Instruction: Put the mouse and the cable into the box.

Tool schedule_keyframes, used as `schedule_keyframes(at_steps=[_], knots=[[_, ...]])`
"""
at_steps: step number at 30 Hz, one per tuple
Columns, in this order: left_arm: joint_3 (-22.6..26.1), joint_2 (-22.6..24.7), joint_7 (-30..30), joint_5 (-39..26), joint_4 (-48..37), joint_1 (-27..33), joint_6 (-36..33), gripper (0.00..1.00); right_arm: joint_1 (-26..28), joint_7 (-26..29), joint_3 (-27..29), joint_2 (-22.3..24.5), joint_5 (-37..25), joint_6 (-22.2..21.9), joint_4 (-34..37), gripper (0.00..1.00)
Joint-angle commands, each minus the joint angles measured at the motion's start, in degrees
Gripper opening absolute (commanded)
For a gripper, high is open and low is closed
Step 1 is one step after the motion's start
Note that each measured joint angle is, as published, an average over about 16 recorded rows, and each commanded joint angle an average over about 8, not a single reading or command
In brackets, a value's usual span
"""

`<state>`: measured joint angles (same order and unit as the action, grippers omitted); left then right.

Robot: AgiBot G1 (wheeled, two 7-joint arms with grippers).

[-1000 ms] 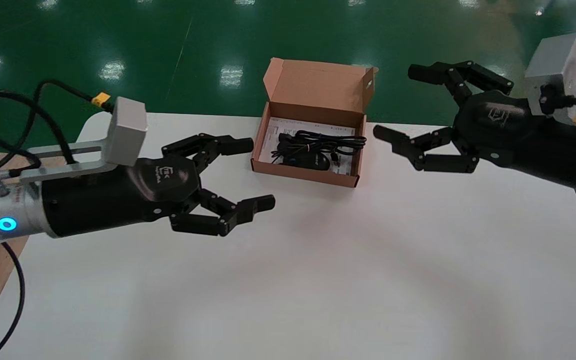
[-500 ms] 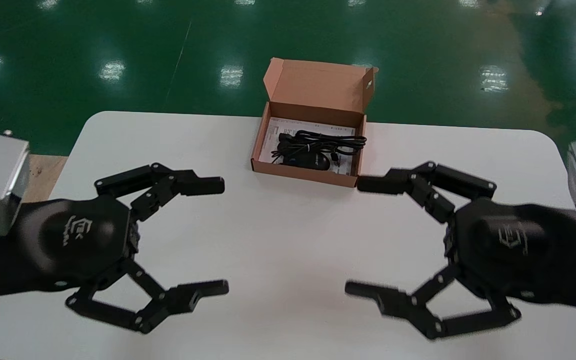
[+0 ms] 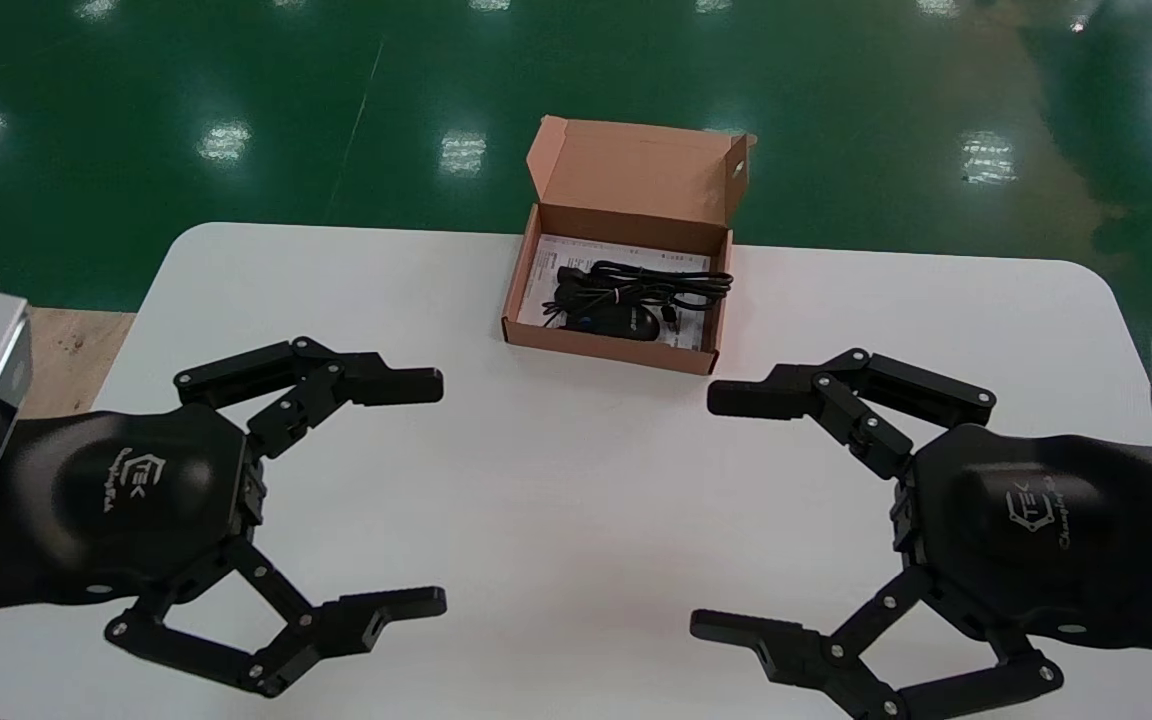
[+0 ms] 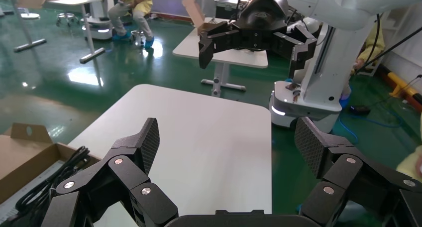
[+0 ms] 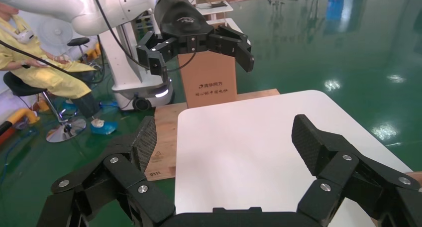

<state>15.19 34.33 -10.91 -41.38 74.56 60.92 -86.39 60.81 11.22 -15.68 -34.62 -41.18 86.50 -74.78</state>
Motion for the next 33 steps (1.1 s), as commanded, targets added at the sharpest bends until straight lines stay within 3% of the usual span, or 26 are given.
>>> schedule_keyframes(at_steps=[1,33], knots=[[0.2,0.2,0.0,-0.1,-0.2,0.1,0.2,1.00,0.2,-0.1,-0.1,-0.1,-0.1,-0.2,0.3,1.00],[0.9,0.8,0.2,-0.5,-1.1,0.7,0.8,1.00,0.9,-0.7,-0.4,-0.5,-0.8,-1.0,1.4,1.00]])
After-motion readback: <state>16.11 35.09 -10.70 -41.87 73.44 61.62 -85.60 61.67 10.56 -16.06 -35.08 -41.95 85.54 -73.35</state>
